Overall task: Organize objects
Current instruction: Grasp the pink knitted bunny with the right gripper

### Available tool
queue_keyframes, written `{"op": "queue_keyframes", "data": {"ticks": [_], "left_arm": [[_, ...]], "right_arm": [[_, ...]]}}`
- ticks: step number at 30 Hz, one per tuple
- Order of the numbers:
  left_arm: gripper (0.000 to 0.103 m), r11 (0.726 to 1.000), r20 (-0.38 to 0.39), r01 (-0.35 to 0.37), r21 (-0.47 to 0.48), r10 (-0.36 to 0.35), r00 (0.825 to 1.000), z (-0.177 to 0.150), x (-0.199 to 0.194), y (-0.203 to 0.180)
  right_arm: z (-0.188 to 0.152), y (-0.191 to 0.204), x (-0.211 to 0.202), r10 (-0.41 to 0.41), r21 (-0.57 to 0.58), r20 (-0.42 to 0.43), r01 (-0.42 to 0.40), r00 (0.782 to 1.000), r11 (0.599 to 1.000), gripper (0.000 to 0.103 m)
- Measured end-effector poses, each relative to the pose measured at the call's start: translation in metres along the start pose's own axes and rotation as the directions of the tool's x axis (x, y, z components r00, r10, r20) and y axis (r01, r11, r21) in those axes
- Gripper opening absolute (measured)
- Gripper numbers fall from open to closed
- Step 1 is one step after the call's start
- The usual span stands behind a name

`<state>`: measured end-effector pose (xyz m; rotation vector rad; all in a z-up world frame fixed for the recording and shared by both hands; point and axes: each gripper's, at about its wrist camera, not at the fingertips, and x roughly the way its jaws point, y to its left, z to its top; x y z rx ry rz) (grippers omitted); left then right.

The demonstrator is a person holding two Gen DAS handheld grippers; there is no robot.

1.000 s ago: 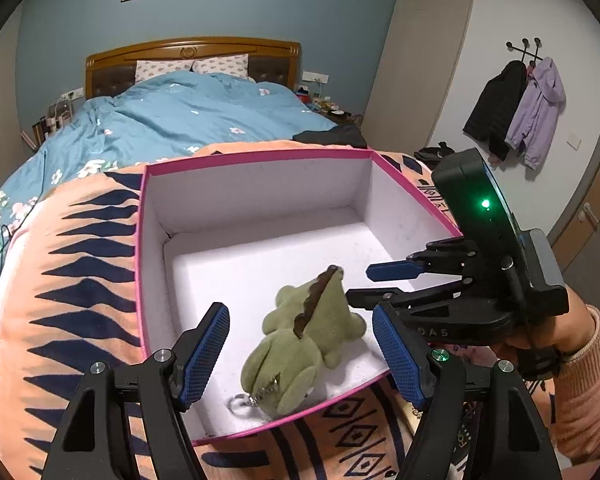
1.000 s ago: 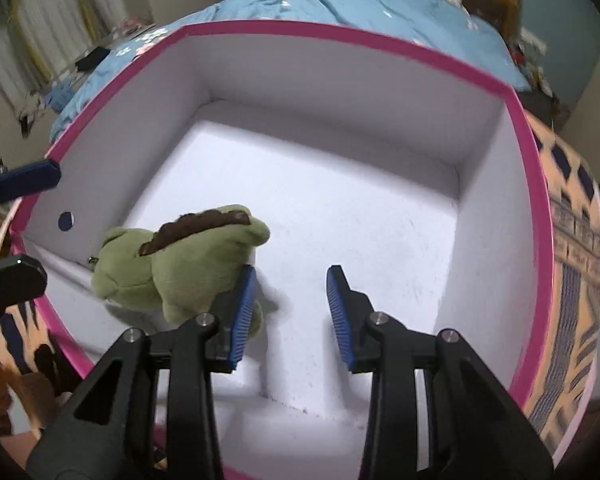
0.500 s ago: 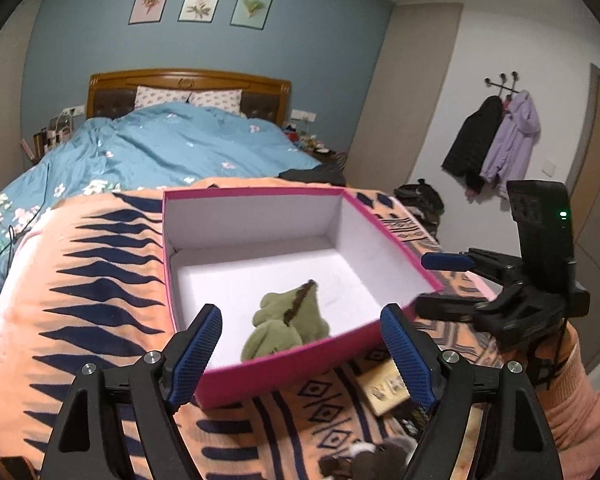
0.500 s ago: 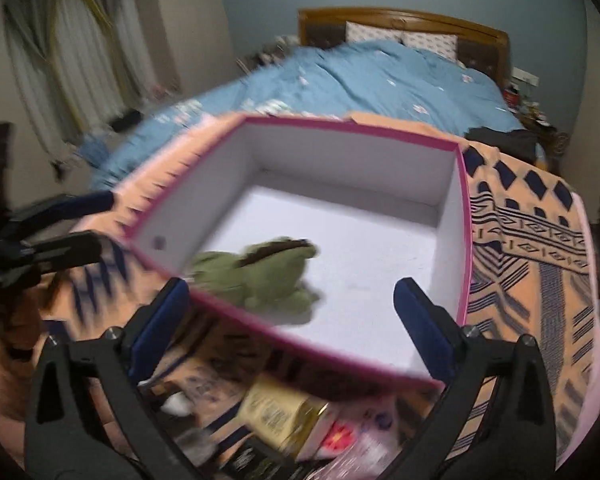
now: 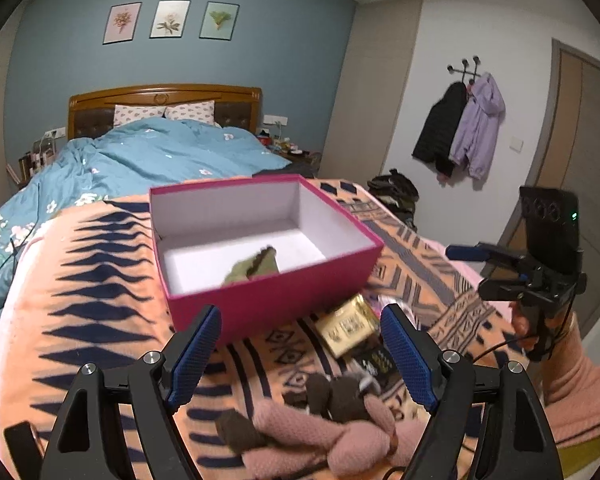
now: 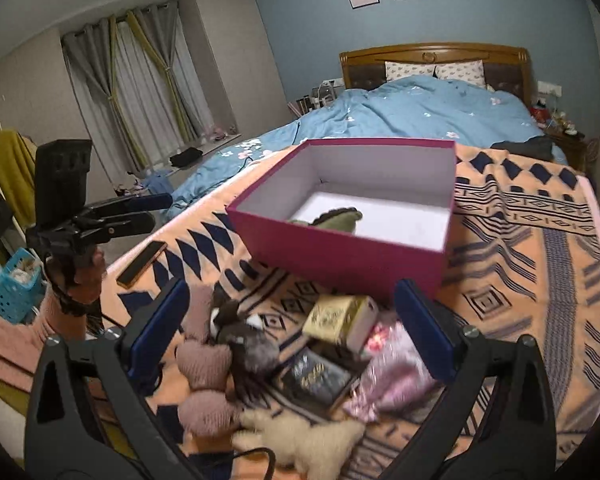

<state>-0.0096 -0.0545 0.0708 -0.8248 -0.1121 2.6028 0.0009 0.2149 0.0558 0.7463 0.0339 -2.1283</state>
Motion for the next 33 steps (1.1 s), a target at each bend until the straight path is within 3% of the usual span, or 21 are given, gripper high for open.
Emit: {"op": "queue_keyframes", "data": {"ticks": [5,8,11,13,18,20,22,23,26,33], "left_arm": [[0.084,0.999,-0.059,0.008,0.039,-0.006,0.998,-0.026,0.007,-0.019],[0.083,0.998,-0.094,0.004,0.070,0.002,0.996,-0.041,0.010,-0.028],[0.084,0.996,-0.112,0.005,0.088,0.005,0.994,-0.051,0.009,-0.036],[0.084,0.997,-0.123,0.010,0.082,0.000,0.992,-0.059,0.010,-0.037],[0.084,0.999,-0.150,-0.011,0.053,0.019,0.989,-0.072,0.015,-0.037],[0.084,0.999,-0.159,-0.011,0.036,0.017,0.987,-0.075,0.017,-0.035],[0.084,0.999,-0.164,-0.016,0.027,0.020,0.986,-0.078,0.018,-0.035],[0.084,1.000,-0.166,-0.014,0.023,0.017,0.986,-0.080,0.019,-0.034],[0.084,1.000,-0.173,-0.003,0.013,0.005,0.985,-0.082,0.021,-0.034],[0.084,0.999,-0.178,0.046,0.003,-0.045,0.983,-0.082,0.026,-0.034]], "right_arm": [[-0.027,0.019,0.006,-0.007,-0.048,-0.066,0.003,0.998,0.999,0.102],[-0.046,0.036,0.019,0.007,-0.107,-0.135,-0.022,0.991,0.994,0.095],[-0.063,0.050,0.034,0.057,-0.127,-0.205,-0.084,0.977,0.988,0.091],[-0.075,0.058,0.044,0.060,-0.147,-0.251,-0.100,0.966,0.984,0.083],[-0.096,0.072,0.063,0.087,-0.160,-0.324,-0.145,0.942,0.976,0.077],[-0.102,0.076,0.069,0.066,-0.179,-0.342,-0.134,0.938,0.975,0.073],[-0.108,0.073,0.078,0.050,-0.165,-0.362,-0.117,0.931,0.979,0.059],[-0.110,0.069,0.082,0.061,-0.140,-0.371,-0.120,0.927,0.983,0.056],[-0.110,0.062,0.079,0.089,-0.102,-0.355,-0.134,0.931,0.986,0.056],[-0.083,0.050,0.055,0.103,-0.091,-0.244,-0.128,0.964,0.988,0.054]]}}
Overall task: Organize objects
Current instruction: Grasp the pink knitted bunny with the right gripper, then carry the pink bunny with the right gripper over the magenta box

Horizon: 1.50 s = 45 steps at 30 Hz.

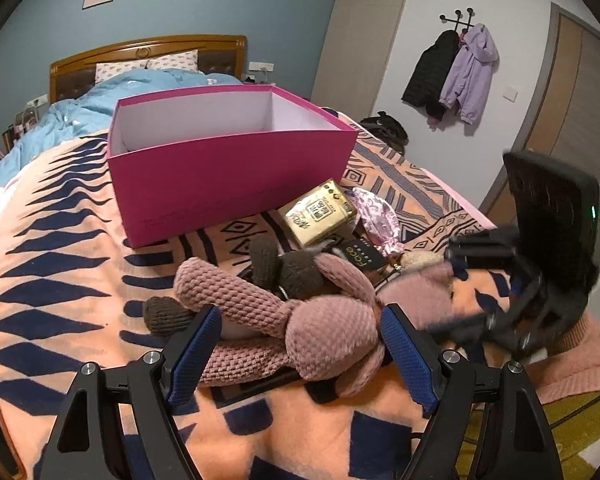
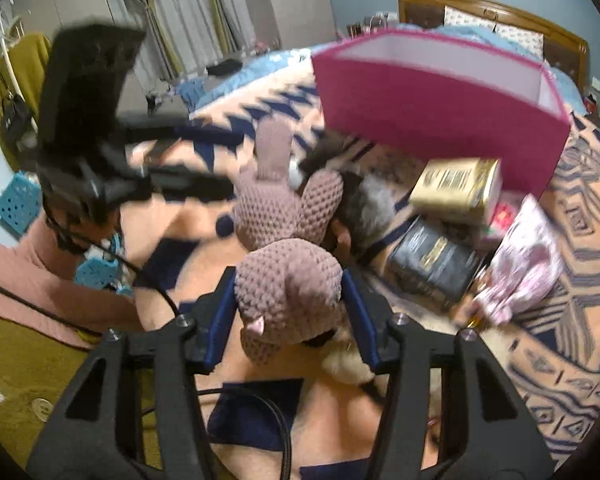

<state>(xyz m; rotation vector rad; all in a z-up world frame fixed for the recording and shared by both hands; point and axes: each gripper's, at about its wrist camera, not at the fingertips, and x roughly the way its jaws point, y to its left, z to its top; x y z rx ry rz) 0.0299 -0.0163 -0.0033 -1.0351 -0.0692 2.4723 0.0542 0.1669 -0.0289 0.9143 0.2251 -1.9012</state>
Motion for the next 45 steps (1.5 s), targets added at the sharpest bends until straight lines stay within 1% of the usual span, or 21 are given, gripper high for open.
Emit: {"op": "queue_keyframes", "data": {"ticks": [4,8,11,12,16,18,19,20,21,24,28,33,37,39,42,45], "left_arm": [[0.084,1.000,-0.006,0.025,0.009,-0.025,1.000,0.003,0.005,-0.003],[0.083,0.999,-0.016,0.049,0.005,-0.049,0.999,0.005,0.015,-0.005],[0.082,0.997,-0.025,0.071,-0.013,-0.071,0.997,0.009,0.027,-0.003],[0.082,0.997,-0.028,0.070,-0.015,-0.070,0.997,0.010,0.030,-0.003],[0.073,0.997,-0.039,0.078,-0.030,-0.079,0.996,0.016,0.042,0.002],[0.072,0.995,-0.037,0.097,-0.030,-0.098,0.995,0.018,0.045,0.003],[0.068,0.994,-0.035,0.106,-0.029,-0.107,0.994,0.019,0.046,0.002],[0.062,0.993,-0.035,0.113,-0.027,-0.114,0.993,0.020,0.046,0.001],[0.059,0.992,-0.035,0.124,-0.029,-0.125,0.992,0.022,0.047,0.001],[0.059,0.993,-0.024,0.117,-0.023,-0.118,0.993,0.026,0.044,-0.002],[0.059,0.991,0.019,0.127,-0.030,-0.127,0.992,0.036,0.031,-0.002],[0.059,0.996,0.087,0.089,-0.019,-0.087,0.992,0.056,0.007,0.002],[0.059,0.998,0.120,0.056,-0.020,-0.054,0.991,0.081,-0.004,0.013],[0.059,1.000,0.140,0.022,-0.015,-0.020,0.990,0.096,-0.008,0.020],[0.059,1.000,0.161,-0.013,-0.023,0.017,0.987,0.117,-0.010,0.034],[0.059,0.998,0.159,-0.036,-0.044,0.042,0.986,0.138,-0.006,0.053]], "right_arm": [[0.018,-0.016,-0.014,-0.013,0.030,0.073,0.010,0.997,0.999,0.054],[0.030,-0.036,-0.020,0.011,0.079,0.119,-0.020,0.993,0.997,0.054],[0.037,-0.053,-0.019,0.021,0.127,0.138,-0.039,0.990,0.991,0.054],[0.038,-0.059,-0.018,0.036,0.143,0.141,-0.057,0.989,0.988,0.054],[0.035,-0.074,-0.016,0.053,0.175,0.142,-0.078,0.988,0.982,0.055],[0.035,-0.075,-0.015,0.046,0.191,0.144,-0.073,0.989,0.979,0.055],[0.035,-0.075,-0.016,0.037,0.198,0.149,-0.066,0.988,0.978,0.055],[0.035,-0.076,-0.016,0.038,0.204,0.154,-0.069,0.987,0.977,0.055],[0.034,-0.076,-0.018,0.039,0.209,0.158,-0.072,0.987,0.975,0.055],[0.037,-0.071,-0.020,0.024,0.196,0.168,-0.057,0.985,0.979,0.055],[0.047,-0.064,-0.030,0.018,0.166,0.199,-0.051,0.980,0.985,0.055],[0.071,-0.062,-0.038,0.037,0.124,0.246,-0.069,0.969,0.990,0.055],[0.101,-0.072,-0.038,0.066,0.103,0.288,-0.100,0.955,0.990,0.055],[0.118,-0.077,-0.036,0.077,0.087,0.304,-0.108,0.950,0.990,0.055],[0.140,-0.087,-0.030,0.092,0.077,0.315,-0.122,0.945,0.990,0.055],[0.163,-0.099,-0.020,0.101,0.078,0.322,-0.133,0.941,0.988,0.055]]}}
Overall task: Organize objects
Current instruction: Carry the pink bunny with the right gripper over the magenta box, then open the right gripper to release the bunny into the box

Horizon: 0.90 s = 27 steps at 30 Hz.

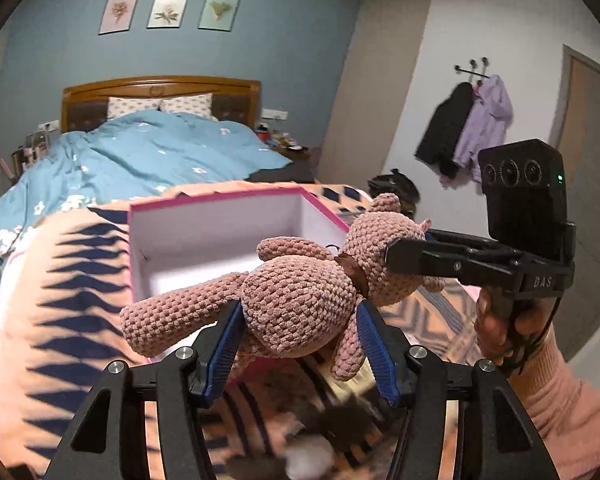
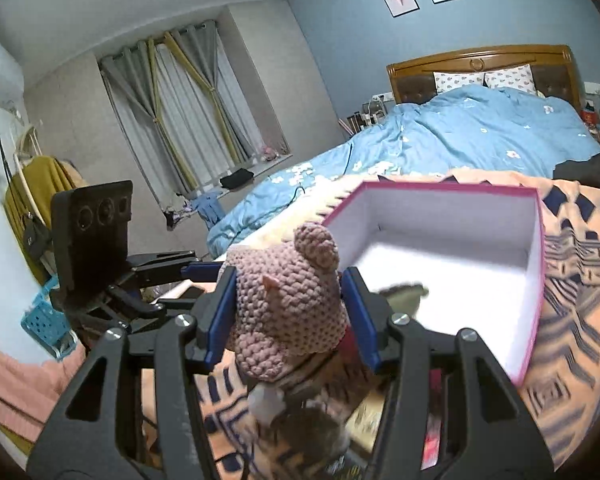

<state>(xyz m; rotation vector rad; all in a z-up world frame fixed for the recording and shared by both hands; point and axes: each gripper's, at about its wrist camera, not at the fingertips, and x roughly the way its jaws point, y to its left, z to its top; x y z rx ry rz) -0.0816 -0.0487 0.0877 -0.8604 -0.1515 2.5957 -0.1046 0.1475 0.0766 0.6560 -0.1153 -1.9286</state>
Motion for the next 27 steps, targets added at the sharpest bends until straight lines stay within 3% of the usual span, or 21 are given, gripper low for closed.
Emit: {"op": "queue_keyframes", "data": {"ticks": [7,17,22,25,27], "left_arm": [[0.059,0.996,-0.038,-0.054,-0.073,0.051,0.998,0.025,0.039,0.045],[0.059,0.979,-0.138,-0.110,-0.172,0.087,0.987,0.027,0.099,0.091],[0.057,0.974,-0.172,-0.145,-0.174,0.115,0.978,0.022,0.115,0.098],[0.057,0.974,-0.171,-0.169,-0.150,0.143,0.975,0.022,0.117,0.093],[0.057,0.973,-0.169,-0.194,-0.128,0.171,0.971,0.021,0.117,0.089]], "right_arm": [[0.031,-0.035,0.045,0.004,0.031,-0.050,-0.002,0.999,1.000,0.055],[0.034,-0.083,0.106,-0.019,0.081,-0.191,0.035,0.981,0.996,0.055],[0.032,-0.087,0.129,-0.074,0.037,-0.312,0.090,0.947,0.995,0.055],[0.026,-0.090,0.140,-0.172,0.012,-0.383,0.191,0.908,0.982,0.055],[0.026,-0.093,0.140,-0.217,0.010,-0.384,0.239,0.897,0.971,0.056]]}}
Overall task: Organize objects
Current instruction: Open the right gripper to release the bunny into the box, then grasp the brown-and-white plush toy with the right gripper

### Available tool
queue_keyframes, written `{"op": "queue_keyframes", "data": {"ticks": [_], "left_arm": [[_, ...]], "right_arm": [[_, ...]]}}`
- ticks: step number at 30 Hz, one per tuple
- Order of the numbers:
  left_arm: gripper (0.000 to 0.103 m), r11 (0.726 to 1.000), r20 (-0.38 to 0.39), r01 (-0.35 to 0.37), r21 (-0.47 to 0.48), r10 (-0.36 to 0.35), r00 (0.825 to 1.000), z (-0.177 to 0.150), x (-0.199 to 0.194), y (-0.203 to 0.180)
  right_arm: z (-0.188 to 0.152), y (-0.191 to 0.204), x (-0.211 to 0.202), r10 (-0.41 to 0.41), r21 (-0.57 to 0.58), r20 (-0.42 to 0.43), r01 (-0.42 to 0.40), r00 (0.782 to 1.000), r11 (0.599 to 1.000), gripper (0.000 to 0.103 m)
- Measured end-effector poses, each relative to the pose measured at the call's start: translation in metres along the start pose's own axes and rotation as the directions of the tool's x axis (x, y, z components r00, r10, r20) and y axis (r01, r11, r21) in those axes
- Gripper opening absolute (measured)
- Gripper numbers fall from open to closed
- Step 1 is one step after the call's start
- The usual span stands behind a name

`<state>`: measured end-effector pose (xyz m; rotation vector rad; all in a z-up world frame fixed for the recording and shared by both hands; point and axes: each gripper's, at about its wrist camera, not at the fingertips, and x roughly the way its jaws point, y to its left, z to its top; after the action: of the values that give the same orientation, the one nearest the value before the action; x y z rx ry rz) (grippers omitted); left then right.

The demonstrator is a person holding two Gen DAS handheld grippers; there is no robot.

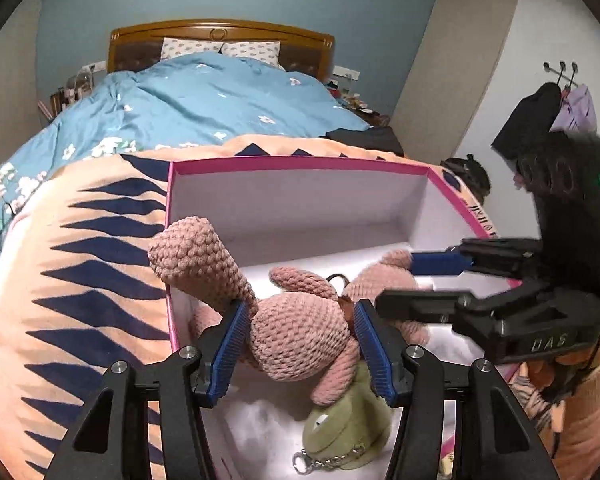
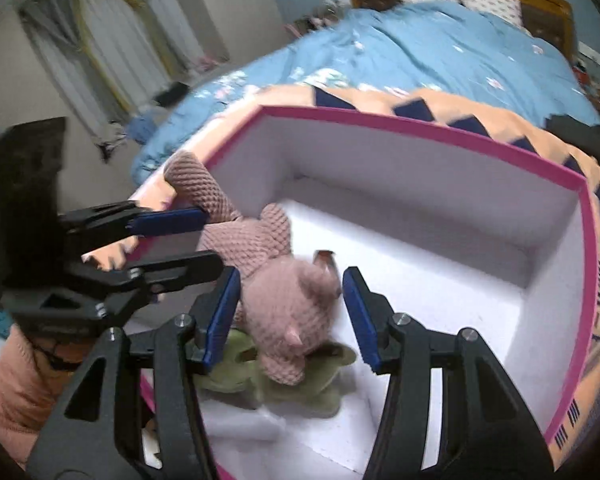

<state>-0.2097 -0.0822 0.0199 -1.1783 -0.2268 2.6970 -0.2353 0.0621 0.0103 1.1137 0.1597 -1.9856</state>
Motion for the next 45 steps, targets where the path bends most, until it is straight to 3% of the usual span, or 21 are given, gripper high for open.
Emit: {"op": "queue_keyframes", "data": {"ticks": [4,8,13,15,17,19,26,32,40,45], "left_arm": [[0.057,1.000,0.015,-0.020,0.020,0.019,1.000,-0.005,-0.003,-0.005],[0.067,1.000,0.042,-0.017,0.023,0.016,0.999,-0.012,-0.011,-0.007],[0.068,0.999,0.063,-0.001,0.033,-0.001,0.998,-0.020,-0.022,-0.012],[0.068,0.999,0.074,0.010,0.038,-0.013,0.997,-0.023,-0.028,-0.014],[0.080,0.999,0.092,0.023,0.038,-0.027,0.995,-0.028,-0.038,-0.016],[0.084,0.999,0.122,0.027,0.044,-0.032,0.992,-0.034,-0.050,-0.018],[0.088,0.994,0.197,0.050,0.099,-0.068,0.978,-0.062,-0.094,-0.028],[0.088,0.992,0.169,0.031,0.120,-0.051,0.984,-0.097,-0.101,-0.037],[0.088,0.995,0.095,0.070,0.067,-0.076,0.993,-0.145,-0.089,-0.039],[0.088,0.995,0.064,0.092,0.043,-0.095,0.993,-0.159,-0.082,-0.042]], "right_arm": [[-0.005,-0.005,-0.007,-0.098,0.015,0.002,0.098,0.995,0.995,0.058],[-0.014,-0.011,-0.017,-0.096,0.034,0.027,0.095,0.995,0.995,0.059],[-0.030,-0.009,-0.031,-0.082,0.040,0.041,0.080,0.996,0.996,0.060],[-0.037,-0.008,-0.037,-0.068,0.043,0.053,0.066,0.996,0.997,0.060],[-0.044,-0.005,-0.047,-0.044,0.046,0.082,0.041,0.996,0.998,0.061],[-0.053,0.001,-0.060,-0.023,0.042,0.118,0.019,0.993,0.999,0.061],[-0.090,0.025,-0.103,0.086,0.017,0.226,-0.092,0.970,0.996,0.068],[-0.131,0.044,-0.118,0.141,-0.003,0.250,-0.145,0.958,0.989,0.069],[-0.165,0.049,-0.097,0.095,0.061,0.206,-0.110,0.974,0.992,0.069],[-0.174,0.042,-0.088,0.094,0.103,0.192,-0.115,0.977,0.988,0.069]]}}
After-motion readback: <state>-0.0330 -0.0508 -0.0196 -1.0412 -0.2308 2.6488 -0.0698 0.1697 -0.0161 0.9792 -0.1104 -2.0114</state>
